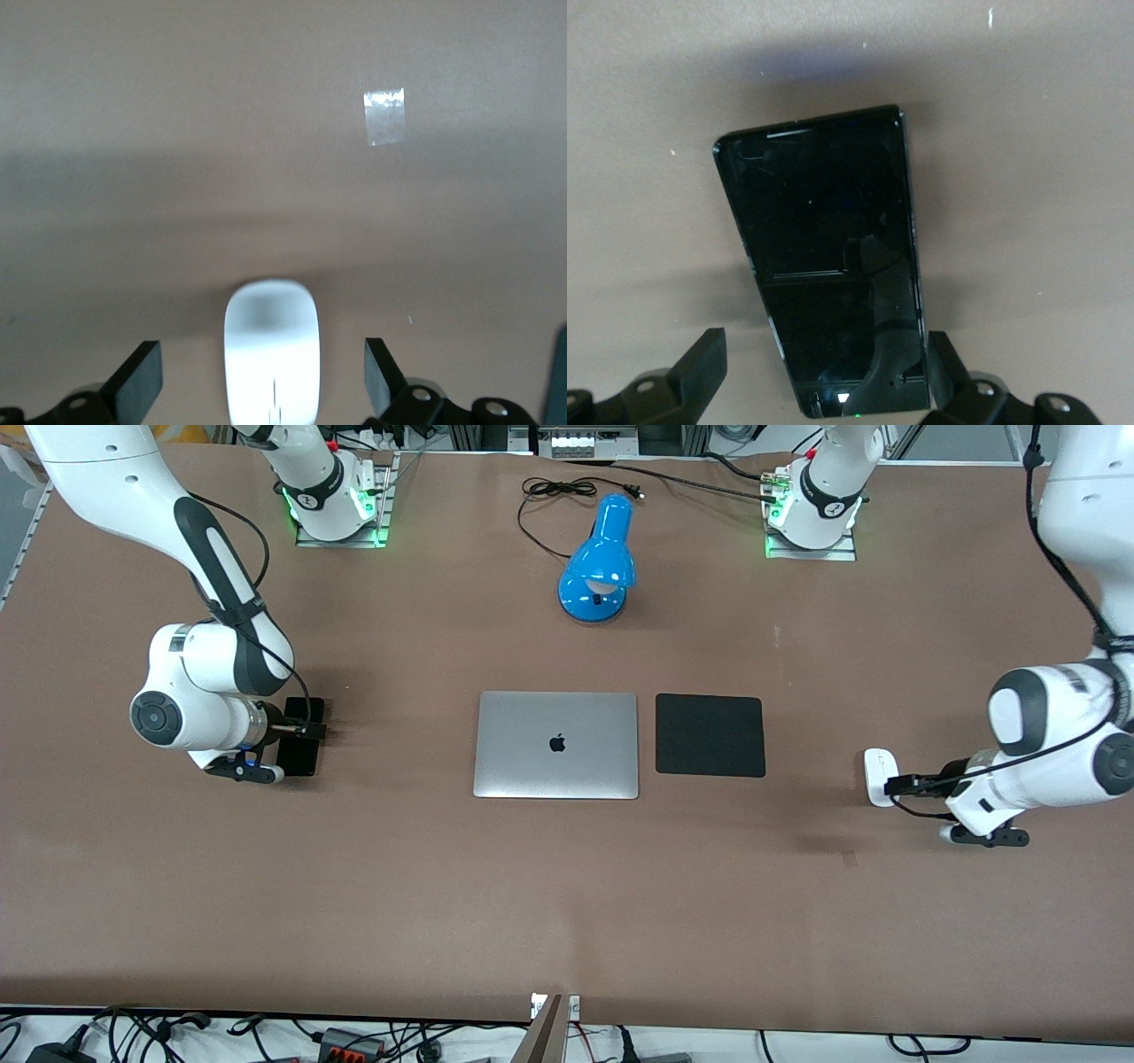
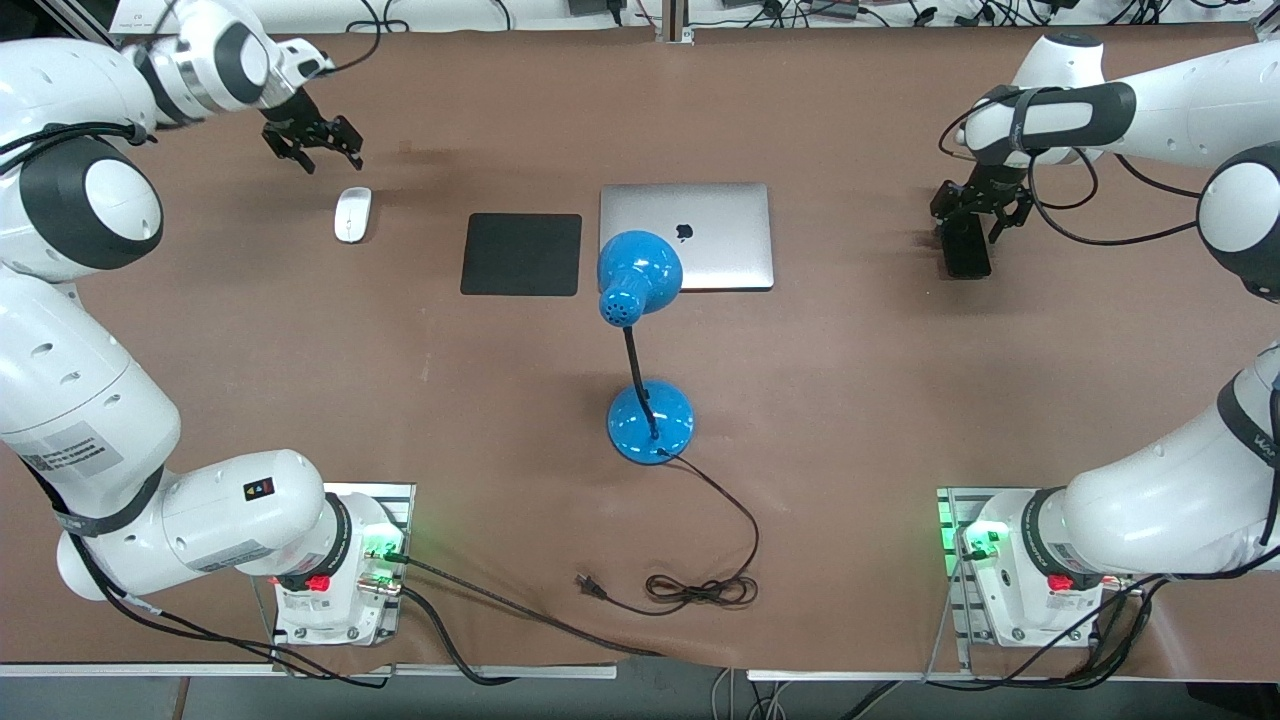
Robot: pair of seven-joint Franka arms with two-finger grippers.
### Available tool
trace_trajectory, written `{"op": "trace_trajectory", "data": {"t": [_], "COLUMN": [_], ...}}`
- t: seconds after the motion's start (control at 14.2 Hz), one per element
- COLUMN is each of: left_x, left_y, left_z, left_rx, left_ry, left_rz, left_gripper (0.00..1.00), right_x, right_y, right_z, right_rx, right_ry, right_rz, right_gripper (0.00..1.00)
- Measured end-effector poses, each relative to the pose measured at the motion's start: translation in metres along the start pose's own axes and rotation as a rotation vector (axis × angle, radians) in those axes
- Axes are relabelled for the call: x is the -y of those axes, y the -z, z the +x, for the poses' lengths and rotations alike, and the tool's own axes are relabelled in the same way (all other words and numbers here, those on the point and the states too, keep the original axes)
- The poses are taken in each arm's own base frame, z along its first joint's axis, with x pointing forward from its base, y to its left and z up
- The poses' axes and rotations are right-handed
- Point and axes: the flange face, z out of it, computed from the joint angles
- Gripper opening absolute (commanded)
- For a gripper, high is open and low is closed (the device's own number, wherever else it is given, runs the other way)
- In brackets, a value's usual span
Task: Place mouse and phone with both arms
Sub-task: 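Grasp the black phone with the right gripper while the left gripper grasps the mouse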
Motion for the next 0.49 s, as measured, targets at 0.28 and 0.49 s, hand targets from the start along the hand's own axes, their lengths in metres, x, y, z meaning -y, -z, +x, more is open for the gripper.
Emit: {"op": "trace_trajectory", "data": {"t": [0.28,0.49], "left_x": [-0.006,-0.007], "left_y": [-0.038,-0.051], "left_z": [-0.018,-0.027], "left_rx": [-0.041,-0.020], "left_ry": [-0.050,-0.054], "left_rz": [0.042,0.038], "left_gripper": [1.00,0.62], "right_x": [-0.005,-0.009], "right_y": [-0.012,-0.016], "right_z": [-0.003,-0.005], "right_rx": [-0.020,-0.019], "right_ry": [-0.007,-0.014], "right_rz": [0.004,0.004], "right_gripper": [1.00,1.00]}}
